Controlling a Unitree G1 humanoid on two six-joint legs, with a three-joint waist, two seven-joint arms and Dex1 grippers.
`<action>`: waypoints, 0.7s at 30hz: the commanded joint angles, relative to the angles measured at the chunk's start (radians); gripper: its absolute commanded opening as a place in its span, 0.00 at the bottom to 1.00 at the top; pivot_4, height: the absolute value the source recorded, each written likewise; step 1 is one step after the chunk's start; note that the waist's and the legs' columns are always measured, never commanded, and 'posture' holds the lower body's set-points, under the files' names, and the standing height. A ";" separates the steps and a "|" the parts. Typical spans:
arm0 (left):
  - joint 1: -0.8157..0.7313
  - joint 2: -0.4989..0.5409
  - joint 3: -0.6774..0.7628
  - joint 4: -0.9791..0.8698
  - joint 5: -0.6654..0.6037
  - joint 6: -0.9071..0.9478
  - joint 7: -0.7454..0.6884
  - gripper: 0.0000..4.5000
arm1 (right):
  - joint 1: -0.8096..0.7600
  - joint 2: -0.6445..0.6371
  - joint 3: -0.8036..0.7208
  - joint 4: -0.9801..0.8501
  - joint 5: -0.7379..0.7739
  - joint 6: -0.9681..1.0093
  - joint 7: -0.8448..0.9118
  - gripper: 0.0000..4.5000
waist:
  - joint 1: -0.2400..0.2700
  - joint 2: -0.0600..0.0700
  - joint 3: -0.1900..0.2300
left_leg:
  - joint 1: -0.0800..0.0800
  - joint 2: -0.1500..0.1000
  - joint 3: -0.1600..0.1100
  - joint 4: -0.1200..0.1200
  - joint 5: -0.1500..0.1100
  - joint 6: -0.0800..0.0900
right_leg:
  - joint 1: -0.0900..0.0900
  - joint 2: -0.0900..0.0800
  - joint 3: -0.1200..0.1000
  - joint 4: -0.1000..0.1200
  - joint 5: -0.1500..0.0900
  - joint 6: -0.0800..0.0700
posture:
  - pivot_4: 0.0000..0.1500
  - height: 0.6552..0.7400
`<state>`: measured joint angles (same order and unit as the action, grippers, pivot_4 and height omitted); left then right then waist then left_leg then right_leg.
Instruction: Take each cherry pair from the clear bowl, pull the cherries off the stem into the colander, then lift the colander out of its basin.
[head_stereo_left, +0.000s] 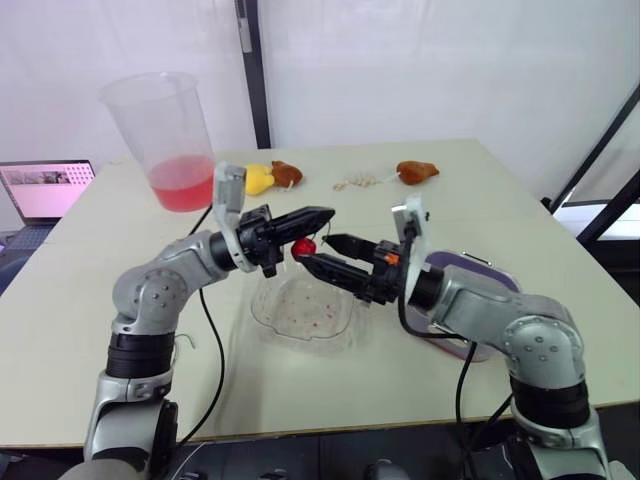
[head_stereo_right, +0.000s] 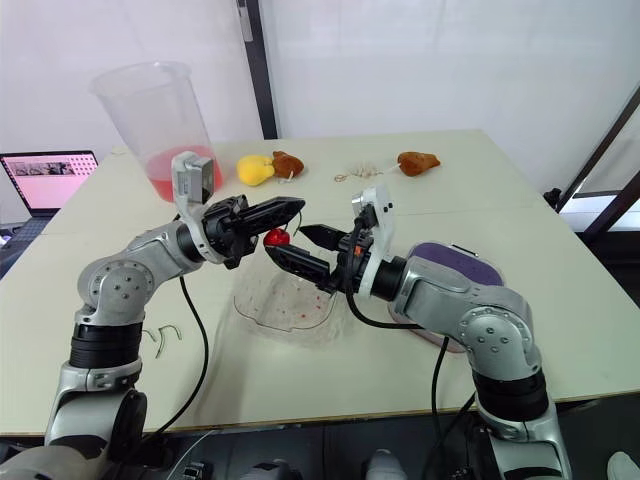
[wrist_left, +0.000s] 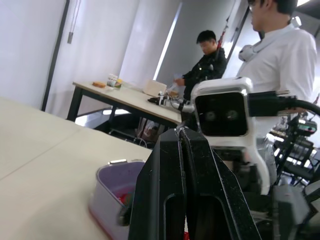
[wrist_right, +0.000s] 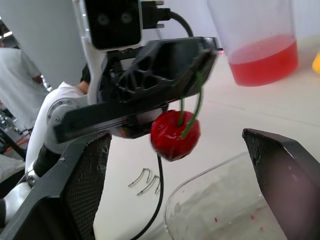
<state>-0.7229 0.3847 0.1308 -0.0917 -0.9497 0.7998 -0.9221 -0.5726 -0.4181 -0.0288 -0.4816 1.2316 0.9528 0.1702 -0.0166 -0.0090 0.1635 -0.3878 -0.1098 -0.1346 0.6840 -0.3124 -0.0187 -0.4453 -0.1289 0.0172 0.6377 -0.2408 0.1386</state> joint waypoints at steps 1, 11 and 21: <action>-0.025 0.003 0.003 -0.037 -0.021 0.001 -0.004 0.00 | -0.027 0.036 0.018 0.007 -0.035 -0.036 0.028 0.99 | 0.000 0.000 0.000 | 0.000 0.000 0.000 0.000 0.000 0.000 | 0.000 0.000 0.000 0.000 0.000 0.000 | 1.00 1.00; -0.011 0.025 -0.006 -0.044 -0.017 0.009 -0.038 0.00 | -0.031 0.103 0.041 0.038 -0.082 -0.049 0.055 0.40 | 0.000 0.000 0.000 | 0.000 0.000 0.000 0.000 0.000 0.000 | 0.000 0.000 0.000 0.000 0.000 0.000 | 1.00 1.00; -0.025 0.039 -0.012 -0.027 0.005 -0.004 -0.059 0.00 | -0.049 0.123 0.057 0.053 -0.084 -0.025 0.059 0.40 | -0.002 0.000 0.000 | 0.000 0.000 0.000 0.000 0.000 0.000 | 0.000 0.000 0.000 0.000 0.000 0.000 | 1.00 1.00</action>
<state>-0.7217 0.4133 0.1254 -0.1005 -0.9462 0.8060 -0.9675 -0.6011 -0.3024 0.0319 -0.4097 1.1410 0.9302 0.2205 -0.0182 -0.0088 0.1635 -0.3878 -0.1097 -0.1347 0.6837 -0.3124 -0.0188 -0.4455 -0.1287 0.0172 0.6377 -0.2408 0.1386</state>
